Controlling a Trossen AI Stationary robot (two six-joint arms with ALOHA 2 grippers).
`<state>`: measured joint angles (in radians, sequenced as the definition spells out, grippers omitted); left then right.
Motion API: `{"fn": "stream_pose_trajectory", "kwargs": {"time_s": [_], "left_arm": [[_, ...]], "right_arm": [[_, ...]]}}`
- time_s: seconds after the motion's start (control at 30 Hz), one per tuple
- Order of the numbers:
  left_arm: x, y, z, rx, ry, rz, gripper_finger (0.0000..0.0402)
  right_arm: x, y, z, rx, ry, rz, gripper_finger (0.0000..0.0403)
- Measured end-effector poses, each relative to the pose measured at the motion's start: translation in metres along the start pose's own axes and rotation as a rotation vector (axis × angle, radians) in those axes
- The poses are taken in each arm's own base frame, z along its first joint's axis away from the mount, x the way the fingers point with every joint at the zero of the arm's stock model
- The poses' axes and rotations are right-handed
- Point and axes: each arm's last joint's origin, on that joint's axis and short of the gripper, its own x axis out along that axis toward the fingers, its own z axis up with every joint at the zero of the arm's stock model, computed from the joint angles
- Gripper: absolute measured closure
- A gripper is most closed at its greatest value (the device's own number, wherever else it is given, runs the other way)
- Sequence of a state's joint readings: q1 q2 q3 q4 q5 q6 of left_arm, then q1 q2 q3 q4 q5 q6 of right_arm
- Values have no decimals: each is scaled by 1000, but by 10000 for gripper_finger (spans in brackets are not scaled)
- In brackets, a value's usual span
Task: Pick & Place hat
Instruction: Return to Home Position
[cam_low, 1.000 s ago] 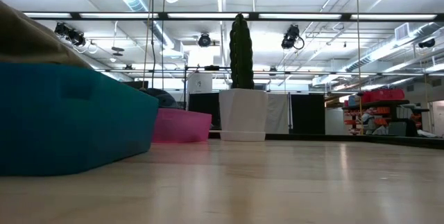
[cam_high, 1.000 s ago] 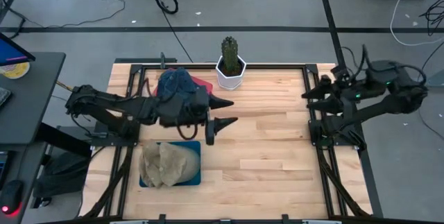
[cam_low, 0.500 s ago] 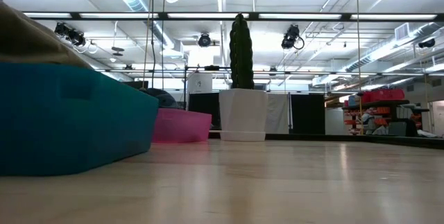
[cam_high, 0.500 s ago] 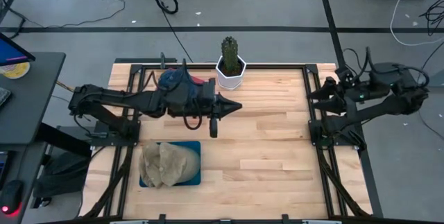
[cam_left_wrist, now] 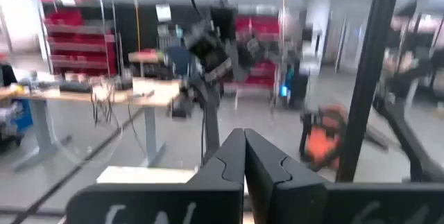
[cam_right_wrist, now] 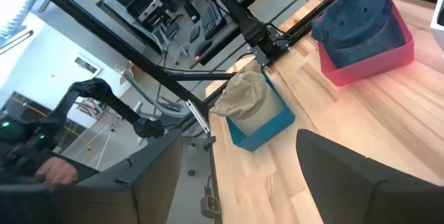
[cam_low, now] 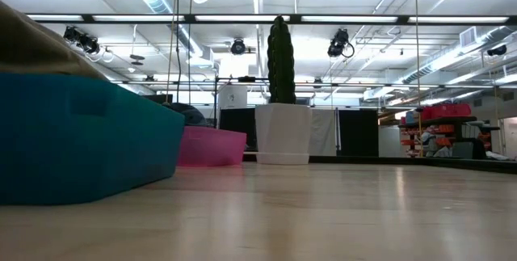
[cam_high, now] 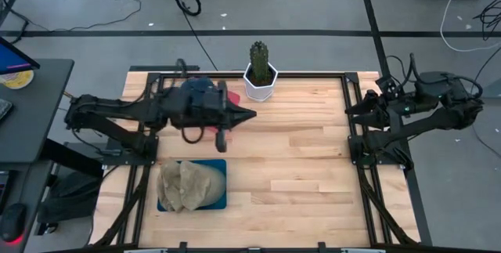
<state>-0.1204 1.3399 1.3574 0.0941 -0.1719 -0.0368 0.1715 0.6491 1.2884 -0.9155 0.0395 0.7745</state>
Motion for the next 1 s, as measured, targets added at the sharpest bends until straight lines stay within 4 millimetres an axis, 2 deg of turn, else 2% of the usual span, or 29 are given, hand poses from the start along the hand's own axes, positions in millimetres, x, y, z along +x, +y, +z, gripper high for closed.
{"fn": "stream_pose_trajectory", "kwargs": {"time_s": [0.07, 0.17, 0.33, 0.47, 1.0], "left_arm": [[-11, 5, -4, -16, -57, 9, 398], [-32, 10, -21, -53, -145, 9, 398], [-68, 17, -60, -94, -296, 7, 399], [-97, 23, -82, -103, -385, 10, 399], [-188, 41, -119, -125, -529, 58, 399]], "right_arm": [[0, 0, 0, 4, 3, 2, 120], [0, 0, 0, 4, 3, 2, 120], [1, 0, 1, 3, -16, -22, 120], [2, 0, 1, -1, -17, -27, 120], [2, 0, 1, -1, -18, -27, 120]]}}
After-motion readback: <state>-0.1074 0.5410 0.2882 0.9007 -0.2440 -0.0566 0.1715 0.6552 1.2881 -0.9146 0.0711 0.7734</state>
